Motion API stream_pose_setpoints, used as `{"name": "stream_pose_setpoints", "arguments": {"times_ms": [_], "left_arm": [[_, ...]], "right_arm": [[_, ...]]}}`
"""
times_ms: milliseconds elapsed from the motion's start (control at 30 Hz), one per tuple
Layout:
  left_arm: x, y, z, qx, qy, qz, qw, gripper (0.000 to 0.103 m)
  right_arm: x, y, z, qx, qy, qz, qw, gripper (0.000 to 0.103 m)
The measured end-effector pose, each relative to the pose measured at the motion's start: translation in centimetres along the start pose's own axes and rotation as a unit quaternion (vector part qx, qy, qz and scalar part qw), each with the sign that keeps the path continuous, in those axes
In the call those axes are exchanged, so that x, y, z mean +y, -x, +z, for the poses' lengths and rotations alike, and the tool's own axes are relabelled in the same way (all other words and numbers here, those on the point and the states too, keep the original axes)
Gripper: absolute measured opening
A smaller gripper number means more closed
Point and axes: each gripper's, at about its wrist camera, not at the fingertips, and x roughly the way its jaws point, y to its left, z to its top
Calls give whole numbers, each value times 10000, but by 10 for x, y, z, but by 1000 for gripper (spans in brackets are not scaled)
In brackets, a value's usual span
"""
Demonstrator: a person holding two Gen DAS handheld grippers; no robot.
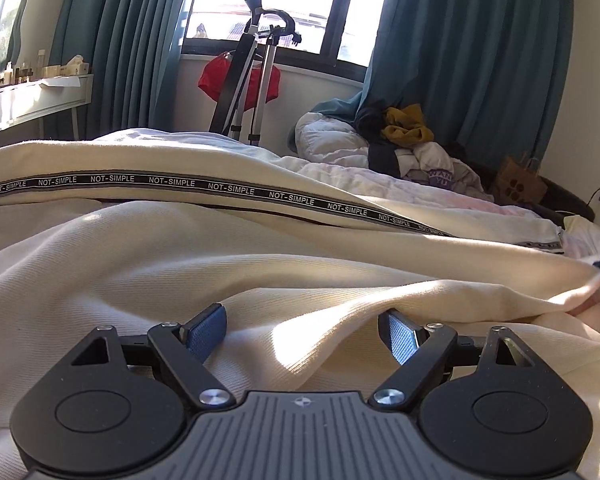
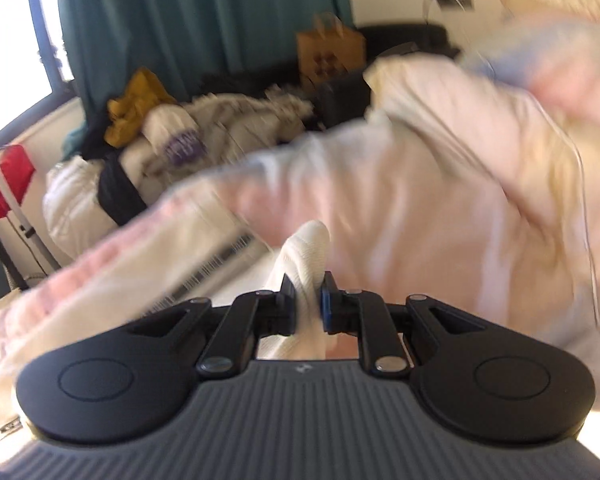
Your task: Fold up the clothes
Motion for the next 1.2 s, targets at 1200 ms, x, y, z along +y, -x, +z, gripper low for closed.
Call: {"name": "stream_pose_setpoints", "arguments": {"times_ms": [1200], "left_arm": [[45, 166, 17, -1, 1373, 622, 9886, 85]], "right_arm": [[-99, 182, -62, -204, -1501, 878, 9846, 53]]}}
